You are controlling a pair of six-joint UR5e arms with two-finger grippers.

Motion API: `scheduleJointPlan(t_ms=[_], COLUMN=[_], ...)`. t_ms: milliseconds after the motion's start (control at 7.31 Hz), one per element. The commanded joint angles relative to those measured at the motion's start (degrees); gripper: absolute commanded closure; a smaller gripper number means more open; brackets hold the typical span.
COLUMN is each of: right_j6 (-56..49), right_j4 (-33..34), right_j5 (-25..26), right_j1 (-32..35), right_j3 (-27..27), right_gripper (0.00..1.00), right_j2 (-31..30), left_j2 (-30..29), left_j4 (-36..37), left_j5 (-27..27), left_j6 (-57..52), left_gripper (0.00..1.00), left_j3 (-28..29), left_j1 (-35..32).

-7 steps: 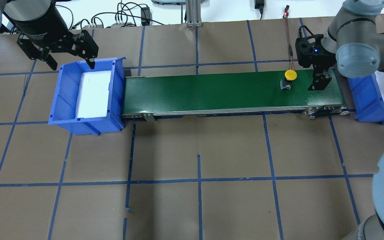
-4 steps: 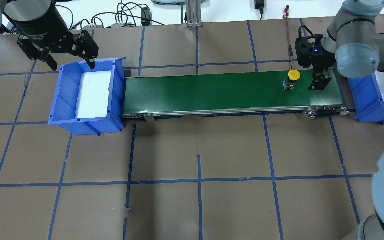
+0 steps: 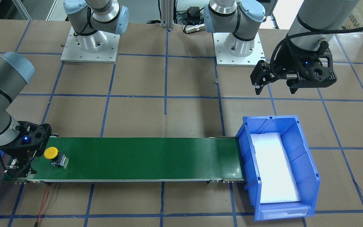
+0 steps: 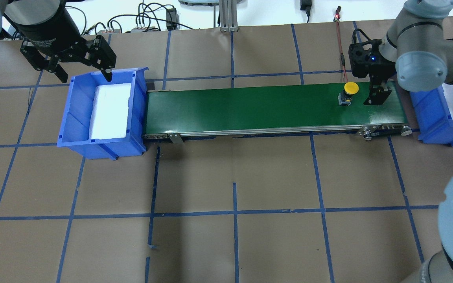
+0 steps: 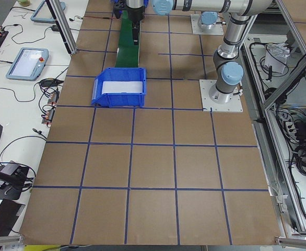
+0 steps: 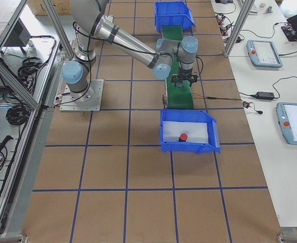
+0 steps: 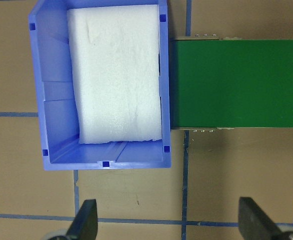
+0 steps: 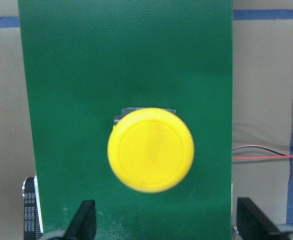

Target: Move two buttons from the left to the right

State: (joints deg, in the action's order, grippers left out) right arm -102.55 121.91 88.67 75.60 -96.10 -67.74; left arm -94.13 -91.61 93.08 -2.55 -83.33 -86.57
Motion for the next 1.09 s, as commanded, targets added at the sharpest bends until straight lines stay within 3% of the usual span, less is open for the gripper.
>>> scheduleJointPlan(t_ms=[0,958], right_j6=[-0.19,-0.28], right_j4=[0.17,0.08], right_j5=[-0.07,-0.34], right_j1=[-0.36,-1.77], right_j3=[-0.23,-1.01], right_gripper=[0.0,0.0], right_j2=[0.07,0.86], left_j2=[0.0,0.0], left_j4=[-0.06,0.9], left_j5=[0.0,0.09], left_j6=[0.0,0.17], left_gripper=[0.0,0.0], left_j3=[0.01,0.01], left_j1=[0.0,0.0])
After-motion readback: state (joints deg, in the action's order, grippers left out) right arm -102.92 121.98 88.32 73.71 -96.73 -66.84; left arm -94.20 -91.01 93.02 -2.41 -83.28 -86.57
